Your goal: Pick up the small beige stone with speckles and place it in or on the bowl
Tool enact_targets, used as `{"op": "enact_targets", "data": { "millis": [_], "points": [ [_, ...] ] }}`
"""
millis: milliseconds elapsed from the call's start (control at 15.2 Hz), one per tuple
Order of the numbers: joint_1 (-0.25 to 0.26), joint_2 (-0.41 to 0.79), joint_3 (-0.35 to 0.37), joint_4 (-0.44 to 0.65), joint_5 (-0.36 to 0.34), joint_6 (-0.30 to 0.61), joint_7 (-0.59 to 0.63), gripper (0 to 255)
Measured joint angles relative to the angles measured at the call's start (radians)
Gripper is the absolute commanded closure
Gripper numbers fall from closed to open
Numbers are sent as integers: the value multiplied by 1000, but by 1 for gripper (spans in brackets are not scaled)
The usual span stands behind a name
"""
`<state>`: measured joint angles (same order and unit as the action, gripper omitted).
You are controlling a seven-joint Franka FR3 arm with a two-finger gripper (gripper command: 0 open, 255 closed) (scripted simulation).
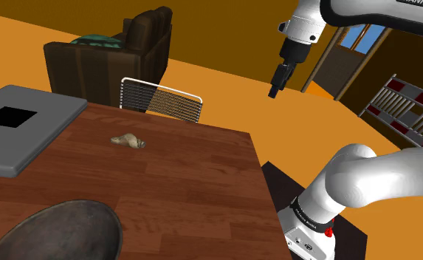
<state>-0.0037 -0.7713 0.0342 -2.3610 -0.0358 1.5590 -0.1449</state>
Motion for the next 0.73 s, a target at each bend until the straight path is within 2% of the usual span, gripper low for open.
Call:
{"op": "enact_targets", "data": {
  "millis": [198,726],
  "points": [
    [10,29,12,-4,11,31,5,0],
    [65,247,79,33,63,213,23,0]
  ]
}}
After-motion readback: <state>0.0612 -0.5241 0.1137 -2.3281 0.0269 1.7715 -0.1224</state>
